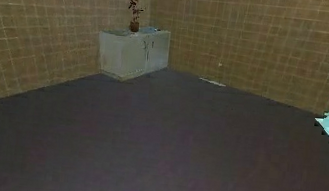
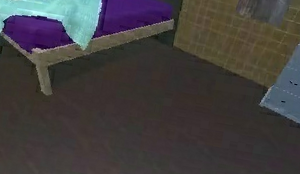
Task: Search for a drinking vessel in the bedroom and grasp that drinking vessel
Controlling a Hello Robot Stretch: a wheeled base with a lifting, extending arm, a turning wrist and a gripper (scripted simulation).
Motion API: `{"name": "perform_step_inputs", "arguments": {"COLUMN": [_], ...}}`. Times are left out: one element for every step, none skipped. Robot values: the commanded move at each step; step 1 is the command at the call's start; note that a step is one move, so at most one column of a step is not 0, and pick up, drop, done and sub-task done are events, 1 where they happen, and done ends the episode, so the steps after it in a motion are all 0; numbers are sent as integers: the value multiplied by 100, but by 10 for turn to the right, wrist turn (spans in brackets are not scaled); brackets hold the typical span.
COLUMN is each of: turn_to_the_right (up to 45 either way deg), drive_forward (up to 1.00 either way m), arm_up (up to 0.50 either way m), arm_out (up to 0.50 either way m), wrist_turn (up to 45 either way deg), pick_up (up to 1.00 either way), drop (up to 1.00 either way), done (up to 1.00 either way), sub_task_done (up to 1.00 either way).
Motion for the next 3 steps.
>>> {"name": "perform_step_inputs", "arguments": {"turn_to_the_right": [0,0,0], "drive_forward": [100,100,100], "arm_up": [0,0,0], "arm_out": [0,0,0], "wrist_turn": [0,0,0], "pick_up": [0,0,0], "drop": [0,0,0], "done": [0,0,0], "sub_task_done": [0,0,0]}}
